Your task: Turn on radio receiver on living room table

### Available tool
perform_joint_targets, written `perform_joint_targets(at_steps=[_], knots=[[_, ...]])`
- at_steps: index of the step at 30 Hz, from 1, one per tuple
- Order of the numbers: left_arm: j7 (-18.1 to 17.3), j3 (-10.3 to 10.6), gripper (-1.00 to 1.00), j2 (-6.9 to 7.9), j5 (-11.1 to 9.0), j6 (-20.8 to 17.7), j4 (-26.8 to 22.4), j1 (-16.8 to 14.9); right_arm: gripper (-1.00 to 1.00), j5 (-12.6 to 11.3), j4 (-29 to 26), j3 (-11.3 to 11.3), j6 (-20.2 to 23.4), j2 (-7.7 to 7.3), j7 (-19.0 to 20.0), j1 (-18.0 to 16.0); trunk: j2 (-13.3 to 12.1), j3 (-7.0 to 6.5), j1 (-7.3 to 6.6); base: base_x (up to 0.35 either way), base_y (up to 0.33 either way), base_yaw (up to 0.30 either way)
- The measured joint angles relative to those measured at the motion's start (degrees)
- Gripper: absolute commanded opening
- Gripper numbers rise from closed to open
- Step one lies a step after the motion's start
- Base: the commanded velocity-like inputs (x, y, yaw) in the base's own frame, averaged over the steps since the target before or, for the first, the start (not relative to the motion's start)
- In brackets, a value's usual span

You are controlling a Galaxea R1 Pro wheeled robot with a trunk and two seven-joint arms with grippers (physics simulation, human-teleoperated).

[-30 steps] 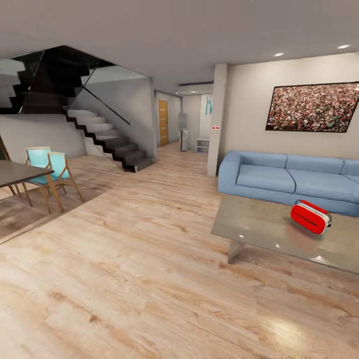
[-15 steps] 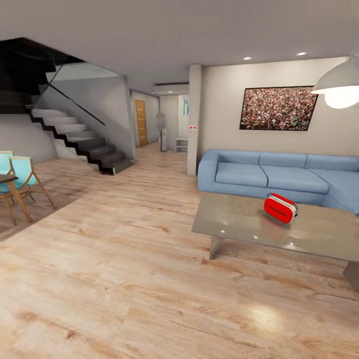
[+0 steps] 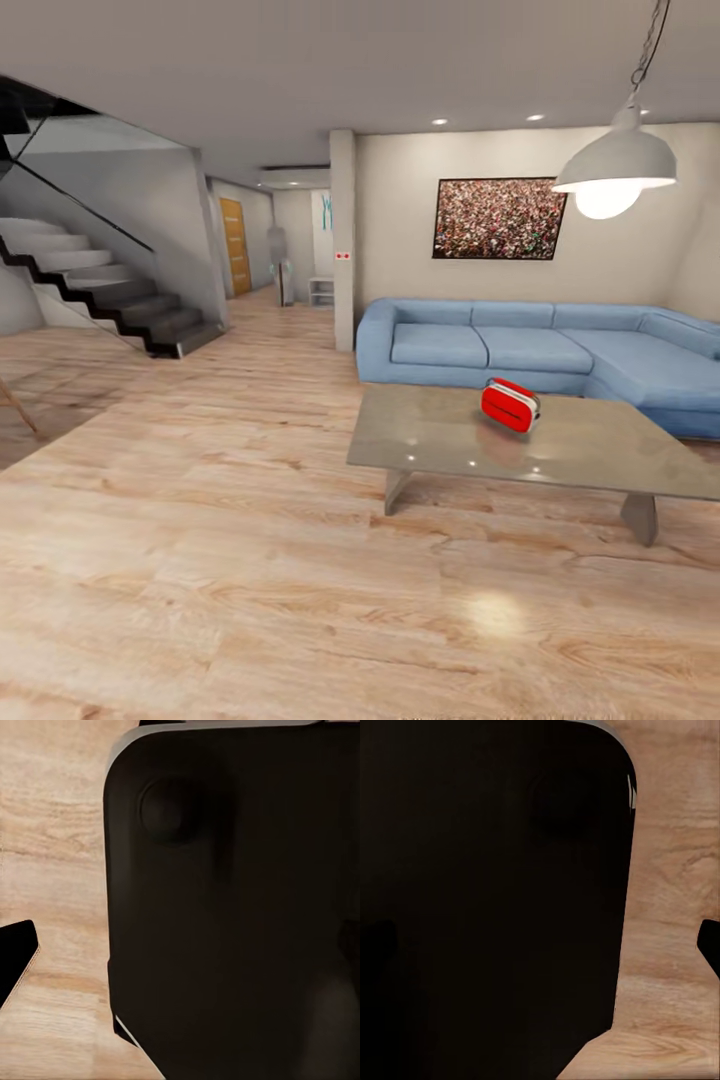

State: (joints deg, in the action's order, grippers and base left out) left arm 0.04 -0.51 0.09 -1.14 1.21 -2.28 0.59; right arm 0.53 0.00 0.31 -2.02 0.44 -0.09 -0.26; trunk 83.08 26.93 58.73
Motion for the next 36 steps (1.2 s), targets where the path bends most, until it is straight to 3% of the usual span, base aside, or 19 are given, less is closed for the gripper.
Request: perform_joint_targets(at_steps=[36], knots=[[-0.06,0.07,1.00,-0.06,-0.01,0.00,0.00,0.02,1.00,0.00,0.00,-0.04,0.00,0.00,0.00,0.00,0.00,0.00,0.00,0.000,0.000,-0.285]])
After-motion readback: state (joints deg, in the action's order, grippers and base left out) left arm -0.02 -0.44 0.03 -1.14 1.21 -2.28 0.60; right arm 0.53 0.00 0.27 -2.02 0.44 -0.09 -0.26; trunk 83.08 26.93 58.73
